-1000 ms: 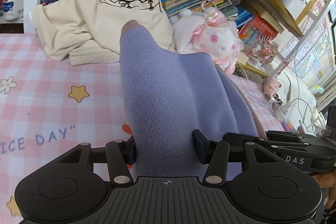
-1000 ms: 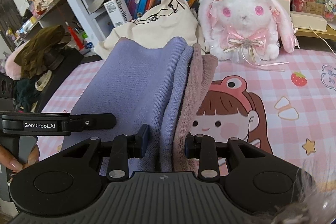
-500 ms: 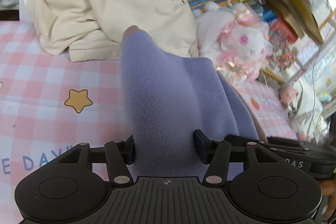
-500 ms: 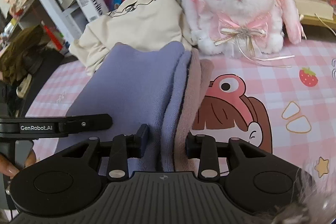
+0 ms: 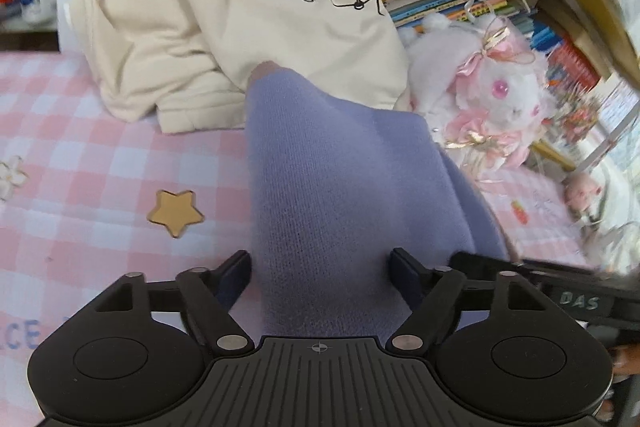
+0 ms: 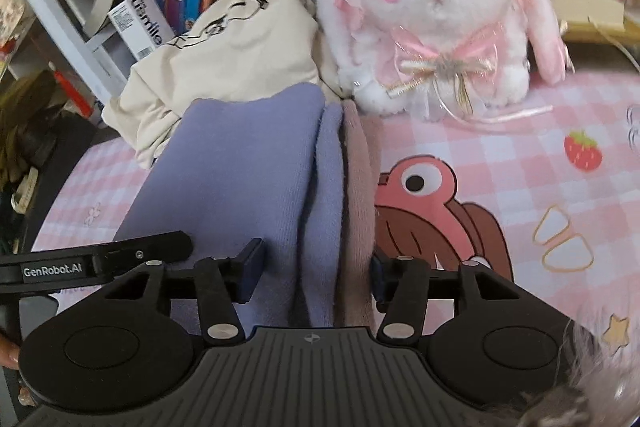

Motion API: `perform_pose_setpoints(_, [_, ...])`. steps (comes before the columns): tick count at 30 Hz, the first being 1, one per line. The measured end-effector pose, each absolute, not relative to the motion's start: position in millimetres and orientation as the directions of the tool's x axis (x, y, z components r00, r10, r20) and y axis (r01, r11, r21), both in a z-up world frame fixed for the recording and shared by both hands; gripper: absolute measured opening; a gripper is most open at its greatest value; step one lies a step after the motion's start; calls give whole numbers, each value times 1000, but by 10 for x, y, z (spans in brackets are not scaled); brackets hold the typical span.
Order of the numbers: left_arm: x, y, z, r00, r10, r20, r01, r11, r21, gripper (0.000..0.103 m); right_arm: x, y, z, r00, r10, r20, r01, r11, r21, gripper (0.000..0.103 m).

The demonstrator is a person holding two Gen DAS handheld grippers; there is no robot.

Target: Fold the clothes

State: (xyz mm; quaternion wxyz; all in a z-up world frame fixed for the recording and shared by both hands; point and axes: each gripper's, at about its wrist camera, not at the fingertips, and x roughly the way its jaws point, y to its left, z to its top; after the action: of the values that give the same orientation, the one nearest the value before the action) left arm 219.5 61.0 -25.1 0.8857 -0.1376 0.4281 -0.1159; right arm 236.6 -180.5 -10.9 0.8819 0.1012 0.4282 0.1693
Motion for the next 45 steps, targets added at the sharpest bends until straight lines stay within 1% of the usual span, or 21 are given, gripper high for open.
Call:
perform_pose_setpoints(1, [2178, 600, -223, 614, -303, -728, 85, 943, -321, 82, 2346, -1800, -84, 589, 370, -718, -212, 929, 305, 60])
perform_pose_setpoints(2, [2144, 595, -188, 627, -282, -726, 83, 951, -298, 82, 2320, -1804, -60, 604, 358, -712, -213, 933, 289, 67])
perform_pose_setpoints(3, [2109, 589, -152, 640, -260, -723, 79, 958, -275, 82, 2287, -1812, -32, 619, 347, -704, -214, 938, 274, 70])
perform_pose_setpoints(4, [2074, 583, -117, 653, -239, -719, 76, 965, -252, 82, 2256, -1822, -6, 631, 338, -698, -215, 941, 262, 70])
perform_pose_setpoints(6, [1994, 581, -57, 680, -200, -706, 65, 975, -213, 83, 2177, -1854, 34, 650, 317, -690, -207, 948, 241, 76])
perform_pose_setpoints(7, [1942, 584, -33, 691, -186, -699, 61, 978, -200, 84, 2136, -1871, 52, 659, 305, -687, -201, 952, 230, 77])
perform_pose_setpoints(9, [1834, 580, 6, 713, -161, -683, 53, 983, -176, 85, 2035, -1911, 84, 681, 278, -678, -181, 960, 212, 84])
perform_pose_setpoints(13, [1582, 492, 20, 738, -125, -663, 56, 991, -123, 87, 1795, -1970, 120, 711, 224, -666, -135, 974, 183, 89])
perform_pose_setpoints(15, [1456, 432, 15, 746, -112, -657, 61, 993, -99, 88, 1668, -1968, 128, 722, 197, -663, -124, 980, 157, 94])
perform_pose_setpoints(20, [1141, 283, 1, 765, -80, -639, 72, 997, -39, 89, 1316, -1940, 98, 731, 159, -664, -140, 987, 82, 98])
perform_pose_setpoints(23, [955, 195, -7, 777, -62, -627, 76, 997, -4, 93, 1128, -1940, 73, 730, 135, -670, -144, 989, 43, 100])
perform_pose_setpoints(26, [840, 148, -17, 777, -51, -628, 49, 999, -20, 94, 964, -1960, 49, 735, 104, -670, -123, 992, 19, 102])
perform_pose_setpoints(30, [693, 103, -57, 772, -12, -636, -20, 999, -42, 95, 781, -2014, 3, 736, 70, -674, -62, 997, 36, 103])
perform_pose_setpoints(33, [583, 63, -93, 770, 17, -637, -46, 999, -29, 95, 679, -2028, -43, 723, 73, -687, -50, 997, 54, 103])
perform_pose_setpoints(39, [388, -18, -131, 772, 18, -635, -15, 1000, 10, 96, 517, -2008, -71, 725, 68, -685, -74, 997, 20, 103])
perform_pose_setpoints(45, [302, -97, -136, 767, 17, -642, 14, 999, 44, 97, 441, -2038, -93, 725, 47, -687, -58, 998, 7, 103])
